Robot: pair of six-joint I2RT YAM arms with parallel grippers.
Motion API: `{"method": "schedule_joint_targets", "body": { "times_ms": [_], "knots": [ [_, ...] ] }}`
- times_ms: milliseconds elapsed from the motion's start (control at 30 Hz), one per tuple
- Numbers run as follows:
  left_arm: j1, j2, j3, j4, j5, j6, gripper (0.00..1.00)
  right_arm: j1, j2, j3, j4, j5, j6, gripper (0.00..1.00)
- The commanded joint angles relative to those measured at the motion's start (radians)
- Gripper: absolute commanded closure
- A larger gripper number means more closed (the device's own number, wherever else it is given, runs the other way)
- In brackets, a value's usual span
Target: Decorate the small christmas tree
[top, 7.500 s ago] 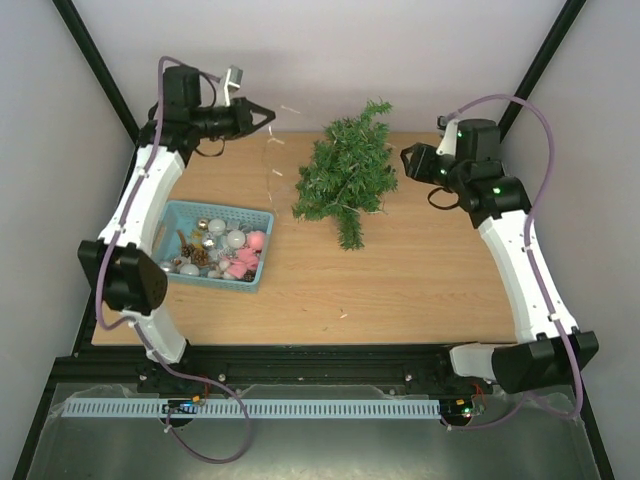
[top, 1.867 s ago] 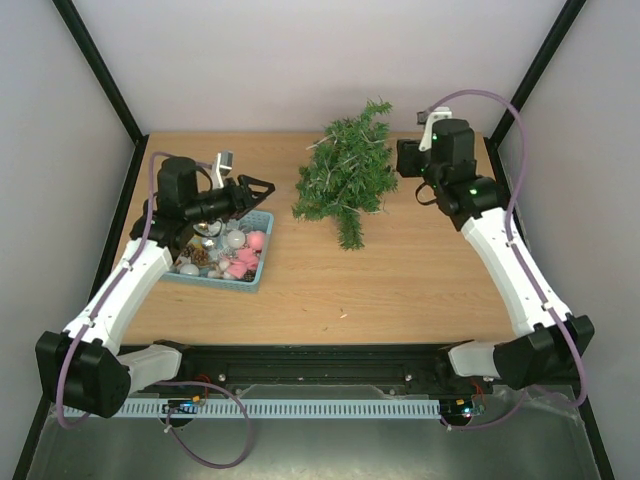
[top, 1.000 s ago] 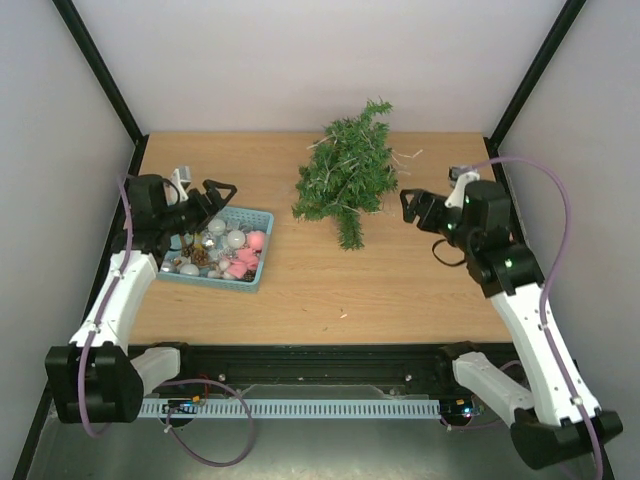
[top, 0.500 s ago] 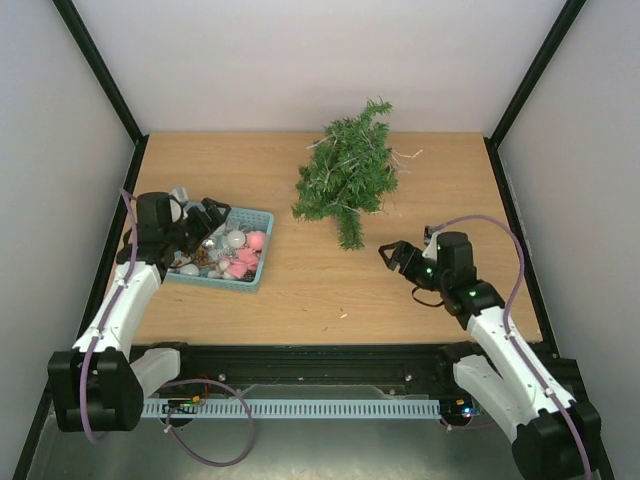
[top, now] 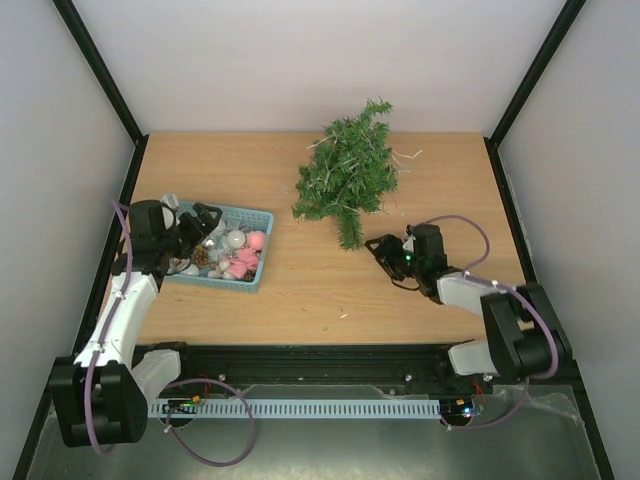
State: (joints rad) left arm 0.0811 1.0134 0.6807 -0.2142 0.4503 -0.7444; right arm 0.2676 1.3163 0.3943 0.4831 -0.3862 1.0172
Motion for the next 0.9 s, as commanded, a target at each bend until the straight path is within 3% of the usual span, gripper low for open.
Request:
{"method": "schedule_joint_targets", "body": {
  "times_ms": [0,300,867],
  "knots": [
    [0.020,-0.032,-0.030,0.027,0.024,-0.014,0.01,0.001,0.140,0.060,0.257,-0.025,0.114,0.38],
    [0.041,-0.038,-0.050,0.047,0.056,-0.022,0.01,0.008,0.351,0.129,0.452,-0.035,0.248,0.48],
    [0.098,-0.035,-0.056,0.052,0.107,-0.011,0.01,0.009,0.534,0.296,0.406,-0.050,0.239,0.59]
  ]
}}
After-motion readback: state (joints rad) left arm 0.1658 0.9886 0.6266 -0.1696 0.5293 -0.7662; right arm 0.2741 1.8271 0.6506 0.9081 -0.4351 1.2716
